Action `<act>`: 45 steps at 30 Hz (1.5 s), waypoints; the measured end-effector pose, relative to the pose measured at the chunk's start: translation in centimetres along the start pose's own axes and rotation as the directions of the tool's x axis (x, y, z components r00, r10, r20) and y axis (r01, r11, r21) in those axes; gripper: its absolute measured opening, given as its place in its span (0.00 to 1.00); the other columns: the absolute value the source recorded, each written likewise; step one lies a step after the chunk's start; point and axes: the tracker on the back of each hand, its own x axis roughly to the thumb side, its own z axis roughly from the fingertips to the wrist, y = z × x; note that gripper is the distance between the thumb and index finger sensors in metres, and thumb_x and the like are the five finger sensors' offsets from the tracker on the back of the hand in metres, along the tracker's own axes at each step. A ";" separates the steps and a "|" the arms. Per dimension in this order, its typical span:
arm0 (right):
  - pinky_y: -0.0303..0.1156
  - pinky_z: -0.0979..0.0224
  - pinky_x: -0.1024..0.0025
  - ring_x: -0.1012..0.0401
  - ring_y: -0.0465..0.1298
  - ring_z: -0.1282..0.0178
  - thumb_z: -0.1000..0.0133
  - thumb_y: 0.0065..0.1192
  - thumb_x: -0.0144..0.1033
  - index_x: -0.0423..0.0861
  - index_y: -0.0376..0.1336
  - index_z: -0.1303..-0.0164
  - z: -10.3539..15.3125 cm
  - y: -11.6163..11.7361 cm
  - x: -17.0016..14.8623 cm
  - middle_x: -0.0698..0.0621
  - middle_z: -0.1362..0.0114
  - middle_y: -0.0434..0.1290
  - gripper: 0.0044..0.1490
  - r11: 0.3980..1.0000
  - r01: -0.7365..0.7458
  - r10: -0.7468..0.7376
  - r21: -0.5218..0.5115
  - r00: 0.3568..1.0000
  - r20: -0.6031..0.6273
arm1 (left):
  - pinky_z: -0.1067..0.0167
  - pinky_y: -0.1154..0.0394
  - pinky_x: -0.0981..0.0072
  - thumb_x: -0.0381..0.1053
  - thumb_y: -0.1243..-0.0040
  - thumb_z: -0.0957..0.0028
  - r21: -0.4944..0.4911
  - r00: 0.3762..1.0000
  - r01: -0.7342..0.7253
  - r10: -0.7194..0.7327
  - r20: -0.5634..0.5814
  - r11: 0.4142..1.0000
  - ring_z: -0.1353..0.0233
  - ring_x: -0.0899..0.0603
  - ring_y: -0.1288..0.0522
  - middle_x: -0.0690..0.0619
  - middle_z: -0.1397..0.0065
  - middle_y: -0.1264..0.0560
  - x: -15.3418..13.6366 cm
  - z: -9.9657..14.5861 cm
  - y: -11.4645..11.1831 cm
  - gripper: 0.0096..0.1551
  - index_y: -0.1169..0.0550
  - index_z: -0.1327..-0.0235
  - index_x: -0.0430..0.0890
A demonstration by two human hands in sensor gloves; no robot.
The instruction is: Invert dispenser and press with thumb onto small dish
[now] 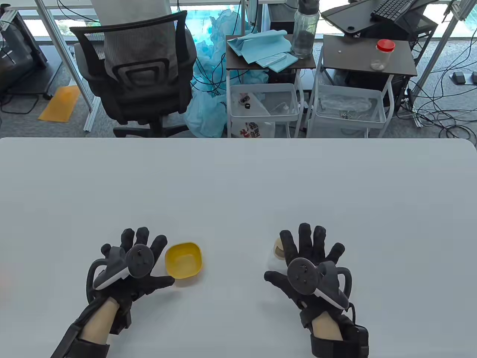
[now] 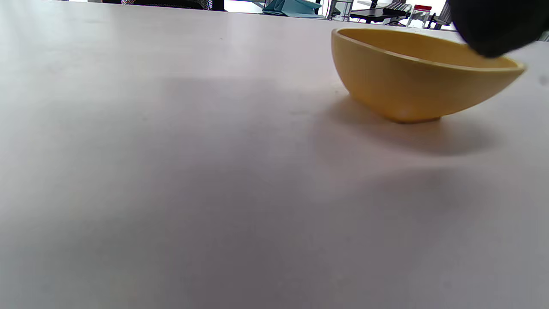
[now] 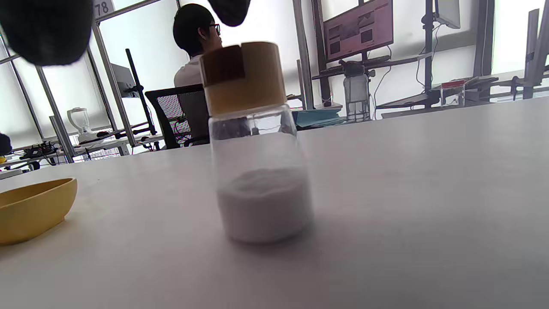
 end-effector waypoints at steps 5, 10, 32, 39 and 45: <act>0.29 0.33 0.13 0.31 0.25 0.18 0.48 0.53 0.77 0.47 0.36 0.10 0.0 0.0 0.0 0.33 0.13 0.28 0.68 1.000 0.006 -0.006 0.006 1.000 0.006 | 0.32 0.65 0.13 0.86 0.45 0.55 0.014 1.000 -0.007 0.007 0.006 1.000 0.14 0.28 0.73 0.50 0.14 0.73 0.0 0.0 0.1 0.61 0.64 0.23 0.69; 0.29 0.33 0.13 0.31 0.25 0.18 0.48 0.53 0.77 0.47 0.36 0.10 0.0 -0.2 -0.1 0.33 0.13 0.28 0.68 1.000 0.013 -0.013 -0.003 1.000 0.003 | 0.31 0.64 0.14 0.86 0.45 0.54 0.026 1.000 -0.014 0.013 0.015 1.000 0.13 0.28 0.73 0.50 0.13 0.72 0.0 0.0 0.3 0.61 0.63 0.22 0.69; 0.29 0.33 0.13 0.31 0.25 0.18 0.48 0.54 0.76 0.47 0.37 0.10 0.1 -0.1 0.0 0.33 0.13 0.28 0.68 1.000 0.015 -0.015 -0.005 1.000 0.013 | 0.29 0.61 0.14 0.85 0.45 0.54 0.000 0.987 -0.154 0.154 0.048 0.988 0.13 0.28 0.70 0.50 0.13 0.71 -0.5 -0.1 0.8 0.60 0.62 0.22 0.68; 0.29 0.33 0.13 0.31 0.26 0.18 0.48 0.53 0.76 0.47 0.37 0.10 0.1 0.0 0.1 0.33 0.13 0.29 0.67 0.999 0.034 -0.034 0.002 0.999 0.025 | 0.26 0.51 0.17 0.84 0.43 0.54 0.056 0.976 -0.215 0.212 0.056 0.975 0.12 0.27 0.62 0.49 0.11 0.63 0.6 -0.2 2.0 0.58 0.57 0.20 0.67; 0.29 0.33 0.13 0.30 0.26 0.18 0.48 0.53 0.76 0.46 0.37 0.10 0.2 0.1 0.1 0.33 0.13 0.29 0.67 0.998 0.063 -0.063 0.001 0.997 0.038 | 0.25 0.41 0.23 0.83 0.43 0.52 -0.022 0.957 -0.289 0.290 0.009 0.957 0.12 0.26 0.51 0.48 0.10 0.56 1.4 -1.6 3.0 0.57 0.55 0.20 0.65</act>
